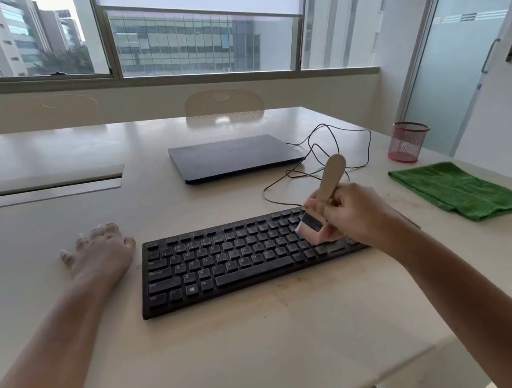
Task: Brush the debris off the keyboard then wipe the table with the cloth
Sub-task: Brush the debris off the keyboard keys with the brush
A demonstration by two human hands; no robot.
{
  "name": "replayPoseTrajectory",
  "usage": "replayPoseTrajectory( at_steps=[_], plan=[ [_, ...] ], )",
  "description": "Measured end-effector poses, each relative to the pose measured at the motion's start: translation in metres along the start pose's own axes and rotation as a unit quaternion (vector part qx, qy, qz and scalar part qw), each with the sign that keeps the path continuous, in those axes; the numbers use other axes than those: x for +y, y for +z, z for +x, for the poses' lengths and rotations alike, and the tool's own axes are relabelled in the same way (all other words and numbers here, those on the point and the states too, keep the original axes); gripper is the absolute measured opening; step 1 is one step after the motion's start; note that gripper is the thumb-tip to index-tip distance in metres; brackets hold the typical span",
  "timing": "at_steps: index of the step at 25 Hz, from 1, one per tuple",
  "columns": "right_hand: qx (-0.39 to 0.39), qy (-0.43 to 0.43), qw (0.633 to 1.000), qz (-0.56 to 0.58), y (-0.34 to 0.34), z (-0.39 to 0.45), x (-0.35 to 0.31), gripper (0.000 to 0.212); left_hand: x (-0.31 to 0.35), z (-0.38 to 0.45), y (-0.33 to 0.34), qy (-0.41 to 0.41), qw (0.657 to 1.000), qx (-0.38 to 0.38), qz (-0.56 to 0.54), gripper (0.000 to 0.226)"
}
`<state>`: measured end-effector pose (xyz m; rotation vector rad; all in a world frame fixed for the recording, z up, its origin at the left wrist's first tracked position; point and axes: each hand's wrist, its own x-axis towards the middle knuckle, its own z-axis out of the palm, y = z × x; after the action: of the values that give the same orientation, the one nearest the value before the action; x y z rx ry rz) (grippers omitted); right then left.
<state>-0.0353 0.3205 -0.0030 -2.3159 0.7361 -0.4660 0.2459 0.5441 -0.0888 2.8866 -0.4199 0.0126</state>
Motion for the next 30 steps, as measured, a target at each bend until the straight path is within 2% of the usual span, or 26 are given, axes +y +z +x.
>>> replayPoseTrajectory(
  at_steps=[3,6,9,12,15,17,19,20,22,24,26,27,30],
  plan=[
    [-0.052,0.03,0.998,-0.012,0.001,-0.003,-0.001,0.014,0.001,0.0,0.0,-0.004,1.0,-0.003,0.002,0.044],
    [-0.013,0.008,1.0,0.012,-0.003,-0.003,-0.009,0.012,0.0,0.001,0.0,-0.006,1.0,-0.003,0.003,0.044],
    [-0.012,-0.04,0.998,-0.043,0.011,-0.009,-0.011,0.013,0.0,0.001,0.001,-0.004,1.0,-0.001,0.002,0.044],
    [-0.029,0.003,0.994,-0.104,0.005,-0.011,-0.014,0.019,0.0,0.002,0.002,-0.002,1.0,-0.003,-0.004,0.044],
    [-0.002,-0.038,0.998,-0.054,0.004,-0.014,-0.023,0.016,0.0,0.003,0.001,-0.006,1.0,-0.008,-0.005,0.044],
    [-0.061,-0.039,0.995,-0.064,0.011,-0.019,-0.022,0.015,-0.002,0.004,0.002,-0.004,1.0,-0.008,-0.002,0.043],
    [-0.124,-0.016,0.985,-0.123,0.009,-0.022,-0.019,0.015,-0.002,0.005,0.003,-0.002,1.0,-0.004,-0.001,0.043],
    [-0.116,-0.014,0.987,-0.115,0.006,-0.021,-0.018,0.015,-0.002,0.005,0.004,-0.002,1.0,-0.002,0.001,0.042],
    [-0.063,-0.032,0.997,0.024,0.004,-0.017,-0.017,0.01,-0.002,0.005,0.003,-0.002,1.0,-0.002,0.002,0.043],
    [-0.077,-0.076,0.99,0.093,0.009,-0.022,-0.022,0.008,-0.002,0.005,0.004,-0.002,1.0,-0.001,0.002,0.043],
    [-0.088,-0.116,0.989,0.0,0.014,-0.027,-0.012,0.009,-0.003,0.005,0.004,-0.002,1.0,0.003,0.006,0.043],
    [-0.066,-0.112,0.989,-0.072,0.01,-0.026,-0.003,0.01,-0.003,0.006,0.004,-0.003,1.0,0.003,0.006,0.043],
    [0.043,-0.026,0.979,-0.195,-0.011,-0.021,0.012,0.013,-0.004,0.006,0.004,-0.004,1.0,0.001,0.009,0.043]
  ],
)
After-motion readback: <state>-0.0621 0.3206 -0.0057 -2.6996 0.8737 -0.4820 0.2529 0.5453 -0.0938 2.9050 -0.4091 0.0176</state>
